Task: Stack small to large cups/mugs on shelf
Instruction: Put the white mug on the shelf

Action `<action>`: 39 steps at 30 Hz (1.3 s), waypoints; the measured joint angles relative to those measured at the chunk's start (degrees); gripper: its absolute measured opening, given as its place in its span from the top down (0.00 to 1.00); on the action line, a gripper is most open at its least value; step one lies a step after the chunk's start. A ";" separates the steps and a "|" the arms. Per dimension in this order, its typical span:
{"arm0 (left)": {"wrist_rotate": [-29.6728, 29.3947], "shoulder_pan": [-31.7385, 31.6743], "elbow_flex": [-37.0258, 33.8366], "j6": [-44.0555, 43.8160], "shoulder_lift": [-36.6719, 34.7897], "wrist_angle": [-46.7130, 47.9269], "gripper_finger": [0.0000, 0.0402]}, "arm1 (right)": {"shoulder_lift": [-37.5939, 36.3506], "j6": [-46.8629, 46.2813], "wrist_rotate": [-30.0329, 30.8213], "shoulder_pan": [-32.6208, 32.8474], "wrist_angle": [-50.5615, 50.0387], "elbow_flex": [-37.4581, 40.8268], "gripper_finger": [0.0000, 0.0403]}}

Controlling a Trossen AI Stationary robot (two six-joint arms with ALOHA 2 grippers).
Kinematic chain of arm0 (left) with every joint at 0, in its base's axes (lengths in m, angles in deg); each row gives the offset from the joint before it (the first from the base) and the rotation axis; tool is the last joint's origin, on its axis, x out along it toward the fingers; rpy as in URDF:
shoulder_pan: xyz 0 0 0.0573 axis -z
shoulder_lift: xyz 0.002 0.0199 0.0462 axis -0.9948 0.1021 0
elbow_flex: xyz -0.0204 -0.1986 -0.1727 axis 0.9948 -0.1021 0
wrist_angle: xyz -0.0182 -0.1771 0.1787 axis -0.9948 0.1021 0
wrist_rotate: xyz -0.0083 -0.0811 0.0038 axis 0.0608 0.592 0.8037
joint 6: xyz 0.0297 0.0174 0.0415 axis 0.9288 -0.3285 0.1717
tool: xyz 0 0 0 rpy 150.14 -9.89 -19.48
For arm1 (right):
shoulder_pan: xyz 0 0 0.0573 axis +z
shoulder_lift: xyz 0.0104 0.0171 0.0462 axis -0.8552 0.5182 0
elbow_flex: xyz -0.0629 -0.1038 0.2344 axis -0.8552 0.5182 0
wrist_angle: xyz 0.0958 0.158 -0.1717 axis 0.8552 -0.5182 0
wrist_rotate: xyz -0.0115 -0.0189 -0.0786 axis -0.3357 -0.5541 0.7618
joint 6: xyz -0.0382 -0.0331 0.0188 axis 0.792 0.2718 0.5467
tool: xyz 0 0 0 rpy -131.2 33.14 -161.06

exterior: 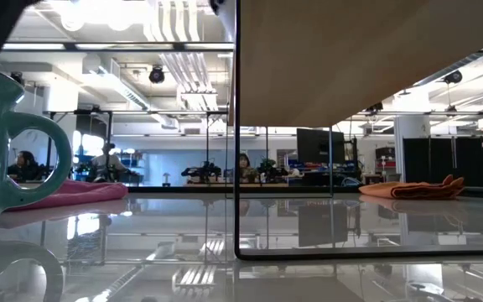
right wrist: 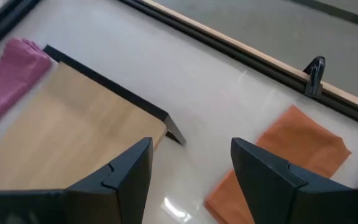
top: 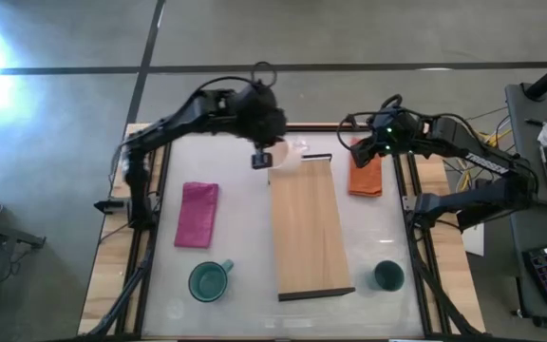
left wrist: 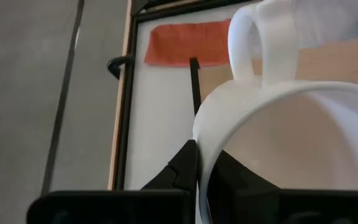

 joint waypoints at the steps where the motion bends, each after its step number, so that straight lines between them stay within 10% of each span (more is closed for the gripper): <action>1: 0.46 0.01 1.34 0.43 1.81 0.12 1.00 | -0.76 -0.29 0.01 0.00 0.00 0.00 0.48; 15: 4.37 0.16 -1.34 -0.88 9.46 -1.67 1.00 | -8.67 -7.77 -1.02 1.10 -2.10 1.87 0.48; 39: 10.34 0.48 -2.00 -6.87 13.20 -4.21 0.88 | -5.54 -10.68 -5.72 5.16 21.82 16.72 0.56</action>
